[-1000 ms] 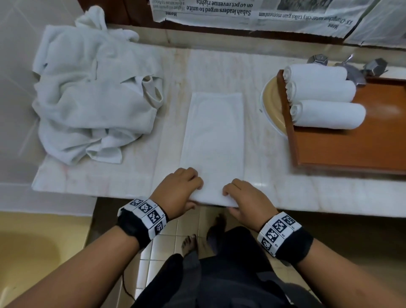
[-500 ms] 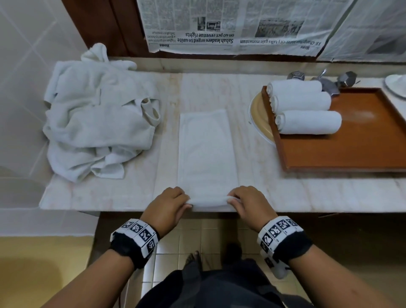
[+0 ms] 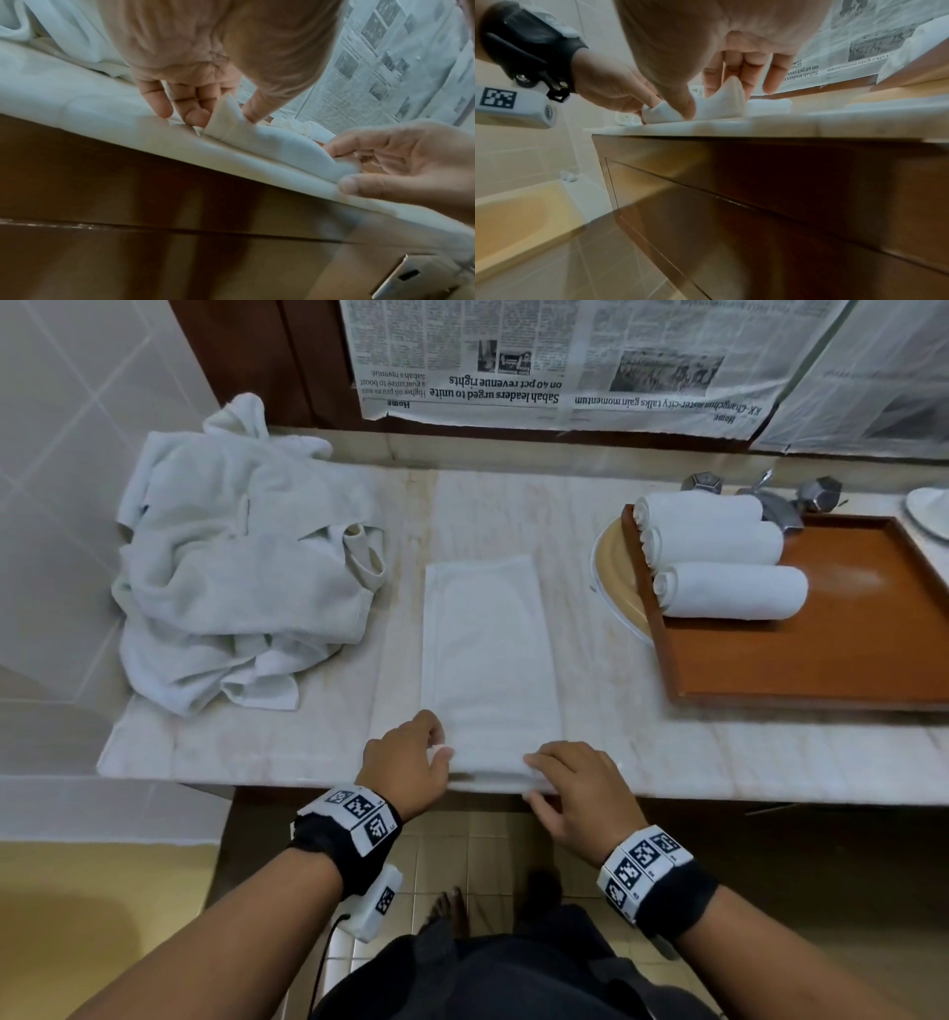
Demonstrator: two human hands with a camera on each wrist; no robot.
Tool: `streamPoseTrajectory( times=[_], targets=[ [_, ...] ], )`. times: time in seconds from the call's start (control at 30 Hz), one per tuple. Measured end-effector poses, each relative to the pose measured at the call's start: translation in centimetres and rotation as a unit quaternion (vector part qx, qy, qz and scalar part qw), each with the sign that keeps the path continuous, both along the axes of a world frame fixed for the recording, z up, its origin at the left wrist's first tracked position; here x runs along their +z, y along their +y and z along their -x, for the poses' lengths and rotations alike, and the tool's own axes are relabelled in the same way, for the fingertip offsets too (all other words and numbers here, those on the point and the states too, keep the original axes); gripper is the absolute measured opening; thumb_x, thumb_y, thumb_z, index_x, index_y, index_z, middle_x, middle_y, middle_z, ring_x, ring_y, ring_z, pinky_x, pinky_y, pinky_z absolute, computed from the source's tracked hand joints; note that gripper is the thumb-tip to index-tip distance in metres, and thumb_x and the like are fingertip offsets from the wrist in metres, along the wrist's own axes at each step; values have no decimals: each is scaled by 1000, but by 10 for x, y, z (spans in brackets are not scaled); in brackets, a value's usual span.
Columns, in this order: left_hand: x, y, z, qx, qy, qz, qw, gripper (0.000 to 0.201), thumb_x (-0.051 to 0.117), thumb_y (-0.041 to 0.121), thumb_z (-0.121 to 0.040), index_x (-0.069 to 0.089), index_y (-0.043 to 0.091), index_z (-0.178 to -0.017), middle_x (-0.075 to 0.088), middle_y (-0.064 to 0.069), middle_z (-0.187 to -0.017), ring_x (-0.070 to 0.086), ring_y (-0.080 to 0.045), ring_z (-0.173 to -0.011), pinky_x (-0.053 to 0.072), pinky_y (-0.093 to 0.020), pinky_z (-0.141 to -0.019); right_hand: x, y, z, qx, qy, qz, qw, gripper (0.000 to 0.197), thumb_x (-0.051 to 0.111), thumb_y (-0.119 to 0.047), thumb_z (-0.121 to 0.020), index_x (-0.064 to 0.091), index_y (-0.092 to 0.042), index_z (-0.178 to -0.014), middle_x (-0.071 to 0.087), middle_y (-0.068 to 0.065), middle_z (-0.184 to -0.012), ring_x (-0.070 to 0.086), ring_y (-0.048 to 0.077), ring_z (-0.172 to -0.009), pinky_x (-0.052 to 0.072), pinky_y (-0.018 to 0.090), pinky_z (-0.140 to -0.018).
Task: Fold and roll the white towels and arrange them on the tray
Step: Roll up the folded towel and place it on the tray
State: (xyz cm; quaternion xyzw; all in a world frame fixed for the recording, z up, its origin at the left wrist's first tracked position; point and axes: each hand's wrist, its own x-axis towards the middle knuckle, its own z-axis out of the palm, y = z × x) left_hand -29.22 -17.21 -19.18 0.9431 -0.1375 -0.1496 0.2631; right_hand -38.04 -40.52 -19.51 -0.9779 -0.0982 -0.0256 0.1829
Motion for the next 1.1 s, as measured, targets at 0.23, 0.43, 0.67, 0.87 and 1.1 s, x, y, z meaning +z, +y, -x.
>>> streamPoseTrajectory(
  times=[0.23, 0.43, 0.67, 0.87, 1.1],
  targets=[
    [-10, 4, 12, -222, -223, -8, 949, 31, 71, -1, -63, 64, 14, -90, 61, -5, -97, 56, -27, -79, 47, -35, -62, 12, -7, -17, 36, 58, 41, 997, 28, 73, -21, -86, 69, -22, -114, 67, -3, -109, 64, 21, -99, 43, 38, -91],
    [-21, 21, 17, -259, -242, 1, 935, 27, 65, 34, -85, 63, 13, -103, 61, -4, -103, 57, -25, -85, 50, -38, -70, 31, -9, -33, -24, 223, -51, 973, 26, 49, -29, -102, 61, -28, -125, 59, -7, -124, 51, 14, -118, 27, 34, -112],
    [-22, 22, 8, -108, -119, 94, 982, 38, 48, 53, -89, 69, 21, -94, 62, 9, -92, 54, -12, -85, 39, -23, -76, 23, 1, -33, -69, 200, 15, 977, 25, 43, -35, -102, 62, -29, -117, 57, -2, -117, 52, 21, -112, 36, 38, -98],
    [-17, 13, -5, 10, 9, 102, 995, 39, 51, 63, -82, 68, 28, -89, 61, 14, -87, 57, -10, -86, 40, -24, -78, 6, 5, -8, -38, 30, 0, 999, 22, 54, -25, -97, 69, -17, -110, 64, 3, -121, 62, 25, -109, 48, 40, -94],
    [-9, 5, -8, 83, 35, 143, 986, 15, 68, 35, -88, 61, 26, -80, 67, 12, -85, 61, -7, -86, 39, -14, -70, 6, -5, -9, -11, 36, 37, 999, 35, 61, -46, -91, 66, -24, -117, 68, -5, -104, 65, 19, -92, 49, 37, -85]
  ],
)
